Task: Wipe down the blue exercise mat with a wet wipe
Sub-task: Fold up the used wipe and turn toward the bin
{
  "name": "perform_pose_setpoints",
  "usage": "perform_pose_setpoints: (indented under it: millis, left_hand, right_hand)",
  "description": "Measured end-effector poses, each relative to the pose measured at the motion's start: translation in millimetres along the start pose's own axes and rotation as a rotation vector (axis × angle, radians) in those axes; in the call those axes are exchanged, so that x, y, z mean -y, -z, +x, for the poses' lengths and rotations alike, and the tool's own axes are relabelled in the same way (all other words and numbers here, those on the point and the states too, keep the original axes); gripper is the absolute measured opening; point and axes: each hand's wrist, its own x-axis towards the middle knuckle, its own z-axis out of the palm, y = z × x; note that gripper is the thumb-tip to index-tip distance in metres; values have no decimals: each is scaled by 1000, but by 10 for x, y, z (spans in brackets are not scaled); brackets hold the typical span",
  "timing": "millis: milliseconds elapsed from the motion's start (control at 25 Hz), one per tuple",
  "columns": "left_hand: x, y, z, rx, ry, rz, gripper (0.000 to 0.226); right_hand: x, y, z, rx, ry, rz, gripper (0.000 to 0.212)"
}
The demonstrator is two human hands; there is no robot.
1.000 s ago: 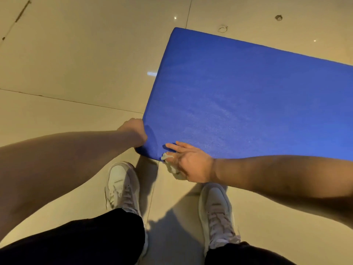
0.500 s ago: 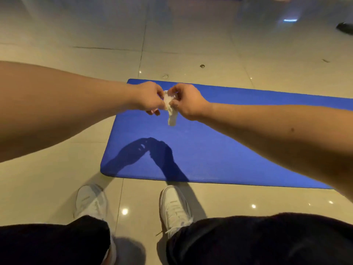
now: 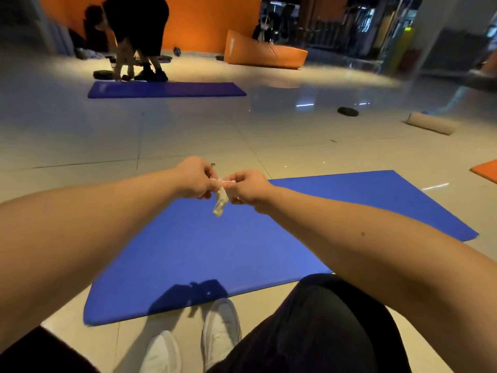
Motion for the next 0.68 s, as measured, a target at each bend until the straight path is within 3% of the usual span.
perform_pose_setpoints:
  millis: [240, 400, 520, 680]
  left_hand:
    - [-137, -331, 322, -7, 4, -114, 24]
    - [-231, -762, 742, 28, 30, -129, 32]
    - [-270, -1158, 948, 98, 71, -195, 20]
    - [-260, -1652, 1258, 204, 47, -154, 3]
  right_hand:
    - [-48, 423, 33, -153, -143, 139, 8]
    - [-355, 635, 152, -122, -300, 257, 13]
    - [-745, 742, 202, -105, -393, 378, 29]
    - [-1292, 966, 387, -166, -398, 266, 21]
